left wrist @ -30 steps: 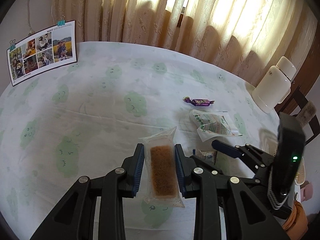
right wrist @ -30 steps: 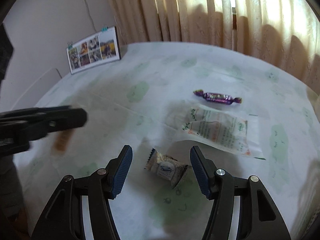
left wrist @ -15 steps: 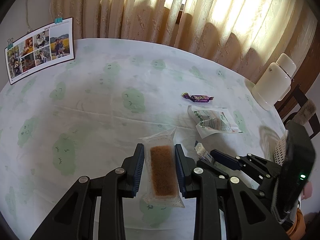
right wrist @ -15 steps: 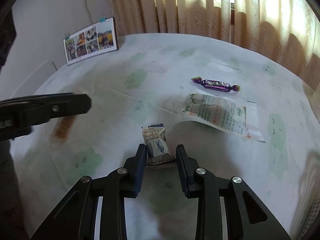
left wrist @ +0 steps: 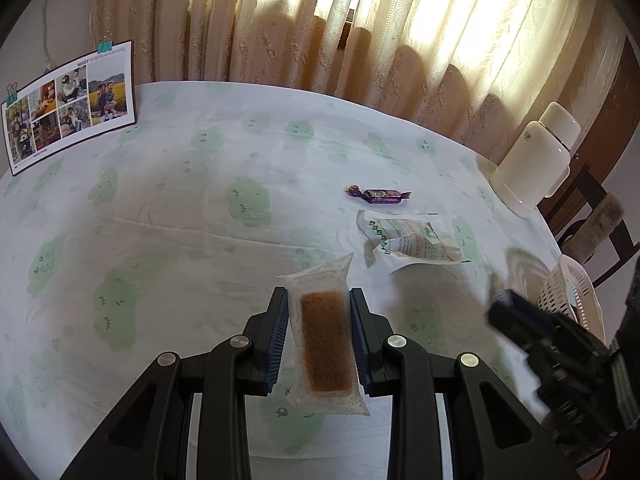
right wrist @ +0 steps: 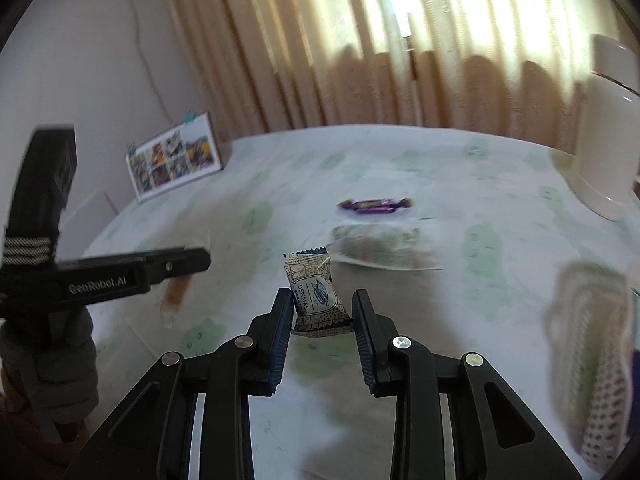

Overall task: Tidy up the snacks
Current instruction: 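Carry the wafer and small candy into the pink basket and open both tools, then grasp the purple wrapped candy with the left tool, then grasp the white-green printed packet with the right tool while the left holds the purple candy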

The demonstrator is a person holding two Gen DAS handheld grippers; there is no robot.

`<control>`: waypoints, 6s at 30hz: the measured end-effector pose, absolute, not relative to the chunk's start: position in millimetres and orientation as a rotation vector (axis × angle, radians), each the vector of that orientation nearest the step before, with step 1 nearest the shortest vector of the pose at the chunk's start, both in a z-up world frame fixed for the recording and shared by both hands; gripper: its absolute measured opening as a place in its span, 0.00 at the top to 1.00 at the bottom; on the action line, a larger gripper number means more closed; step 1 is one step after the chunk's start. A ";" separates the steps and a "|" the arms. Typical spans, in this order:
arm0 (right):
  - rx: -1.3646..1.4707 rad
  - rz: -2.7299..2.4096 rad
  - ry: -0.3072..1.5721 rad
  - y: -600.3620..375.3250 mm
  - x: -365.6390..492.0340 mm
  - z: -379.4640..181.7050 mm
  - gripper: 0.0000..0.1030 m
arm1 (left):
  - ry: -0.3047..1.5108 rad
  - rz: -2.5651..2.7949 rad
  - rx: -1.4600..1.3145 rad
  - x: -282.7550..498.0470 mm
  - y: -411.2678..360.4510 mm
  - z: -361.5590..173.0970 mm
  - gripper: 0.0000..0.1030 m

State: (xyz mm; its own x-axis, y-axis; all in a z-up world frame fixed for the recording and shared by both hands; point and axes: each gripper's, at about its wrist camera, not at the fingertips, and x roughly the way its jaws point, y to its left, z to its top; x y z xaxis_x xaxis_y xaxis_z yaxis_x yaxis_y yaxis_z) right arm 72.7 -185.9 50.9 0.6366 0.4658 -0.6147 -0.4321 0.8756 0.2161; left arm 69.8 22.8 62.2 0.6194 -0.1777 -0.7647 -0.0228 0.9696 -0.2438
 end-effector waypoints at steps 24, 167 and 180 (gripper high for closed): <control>0.321 0.095 0.481 -378.0 5.0 92.7 0.68 | 0.888 -0.195 -0.085 69.5 -70.6 88.2 0.74; 0.174 0.375 0.958 -140.4 230.0 4.8 0.25 | 0.887 -0.158 -0.233 253.7 14.7 71.9 0.82; -0.070 0.230 0.891 -119.8 222.1 5.7 0.56 | 0.886 -0.155 -0.272 252.8 23.1 77.3 0.82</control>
